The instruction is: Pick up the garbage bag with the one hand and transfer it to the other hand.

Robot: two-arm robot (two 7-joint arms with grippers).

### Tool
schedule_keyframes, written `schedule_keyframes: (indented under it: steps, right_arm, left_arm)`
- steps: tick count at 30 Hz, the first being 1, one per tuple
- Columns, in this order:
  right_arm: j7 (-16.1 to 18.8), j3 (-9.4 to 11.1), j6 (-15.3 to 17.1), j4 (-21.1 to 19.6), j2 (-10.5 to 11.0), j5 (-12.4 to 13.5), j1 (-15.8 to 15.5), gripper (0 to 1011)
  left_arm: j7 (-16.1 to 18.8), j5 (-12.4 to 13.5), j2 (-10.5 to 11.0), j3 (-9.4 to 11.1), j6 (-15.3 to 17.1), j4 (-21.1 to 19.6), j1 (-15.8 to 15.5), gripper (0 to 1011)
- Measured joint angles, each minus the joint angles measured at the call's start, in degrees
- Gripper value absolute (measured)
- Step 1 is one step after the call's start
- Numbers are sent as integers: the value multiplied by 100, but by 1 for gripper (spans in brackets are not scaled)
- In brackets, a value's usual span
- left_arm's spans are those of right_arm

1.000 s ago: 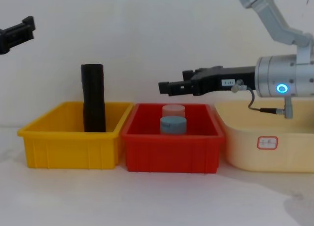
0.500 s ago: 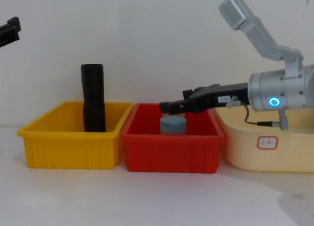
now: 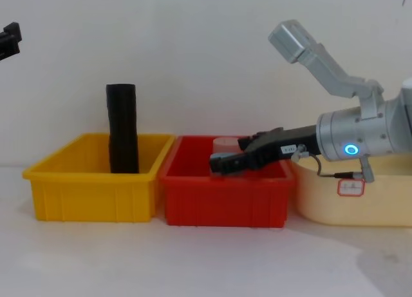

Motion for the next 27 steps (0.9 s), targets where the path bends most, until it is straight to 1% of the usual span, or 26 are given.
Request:
schedule_keyframes:
  steps: [8,15,19,21,24,25,26,27]
  right_arm:
    - [-16,-1,-26,287,-85,-37,104,1001]
    - [-11,92,-18,537,-157,-4,198,1001]
    - [6,145,3,631,-182,28,231,945]
    - [14,163,12,657,-190,41,241,900]
    - [39,201,32,692,-200,64,254,818]
    - [48,218,42,700,-202,77,258,763]
    - [54,226,47,702,-202,82,259,763]
    - [70,237,57,703,-201,91,259,727]
  left_arm:
    - [6,5,4,-10,-6,-4,9,1000]
    - [10,7,8,-14,-8,-7,12,1000]
    - [11,7,9,-16,-8,-7,14,1000]
    - [11,7,9,-17,-8,-7,15,1000]
    - [12,7,9,-18,-8,-7,17,1000]
    - [12,7,9,-18,-8,-7,17,1000]
    - [12,7,9,-18,-8,-7,17,1000]
    - [12,6,9,-18,-8,-7,17,1000]
